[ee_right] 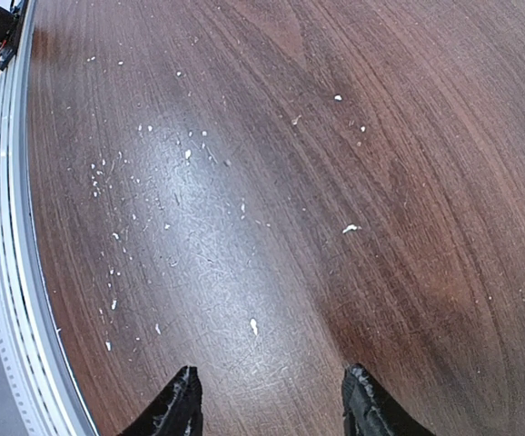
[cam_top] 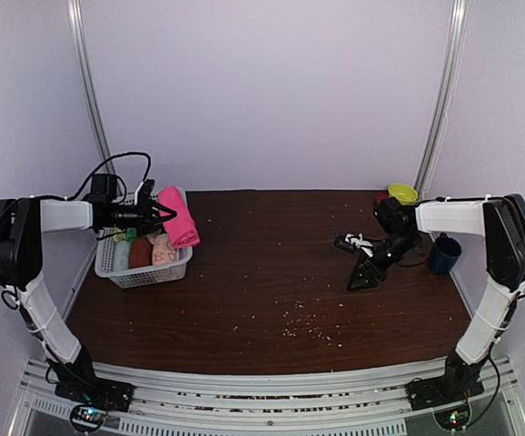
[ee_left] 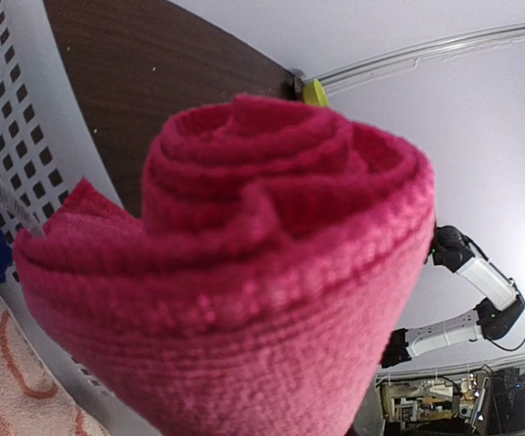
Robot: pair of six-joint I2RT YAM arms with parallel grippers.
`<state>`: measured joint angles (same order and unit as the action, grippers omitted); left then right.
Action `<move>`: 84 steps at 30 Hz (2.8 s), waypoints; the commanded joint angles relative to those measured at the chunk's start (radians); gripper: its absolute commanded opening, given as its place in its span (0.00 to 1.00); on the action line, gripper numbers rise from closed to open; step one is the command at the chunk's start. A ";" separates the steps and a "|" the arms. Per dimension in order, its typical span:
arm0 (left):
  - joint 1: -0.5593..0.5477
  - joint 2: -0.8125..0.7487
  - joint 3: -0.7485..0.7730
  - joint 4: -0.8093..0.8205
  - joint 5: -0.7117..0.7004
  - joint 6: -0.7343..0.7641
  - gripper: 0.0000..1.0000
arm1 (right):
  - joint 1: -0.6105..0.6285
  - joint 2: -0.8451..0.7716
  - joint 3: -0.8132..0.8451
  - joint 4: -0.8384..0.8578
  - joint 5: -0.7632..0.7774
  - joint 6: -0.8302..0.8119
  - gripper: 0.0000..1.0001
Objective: Roll the towels
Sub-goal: Place the towel in the bin, then adjust the towel in the bin.
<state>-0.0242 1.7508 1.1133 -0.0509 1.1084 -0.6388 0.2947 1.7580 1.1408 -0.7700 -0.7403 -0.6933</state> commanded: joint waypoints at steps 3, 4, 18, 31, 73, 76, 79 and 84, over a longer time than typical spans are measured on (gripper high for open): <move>0.006 0.081 0.065 -0.377 -0.017 0.294 0.14 | -0.007 -0.003 0.025 -0.011 -0.005 -0.010 0.53; 0.006 0.089 0.069 -0.404 -0.025 0.322 0.14 | -0.007 -0.002 0.025 -0.010 -0.005 -0.010 0.53; 0.004 0.186 0.203 -0.642 -0.226 0.441 0.12 | -0.006 0.005 0.026 -0.010 -0.004 -0.012 0.51; -0.010 0.231 0.276 -0.757 -0.413 0.441 0.14 | -0.006 0.006 0.025 -0.011 0.002 -0.008 0.50; -0.135 0.154 0.528 -0.854 -0.873 0.310 0.73 | -0.005 -0.018 0.025 -0.009 -0.003 -0.002 0.48; -0.135 0.159 0.512 -0.836 -0.862 0.304 0.71 | -0.005 -0.019 0.025 -0.010 -0.004 -0.001 0.48; -0.135 0.168 0.503 -0.813 -0.865 0.302 0.64 | -0.005 -0.020 0.025 -0.010 -0.004 -0.003 0.48; -0.134 0.200 0.487 -0.765 -0.844 0.287 0.52 | -0.005 -0.018 0.027 -0.012 -0.002 -0.005 0.47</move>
<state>-0.1661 1.9228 1.6203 -0.8860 0.2478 -0.3355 0.2939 1.7580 1.1419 -0.7708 -0.7399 -0.7002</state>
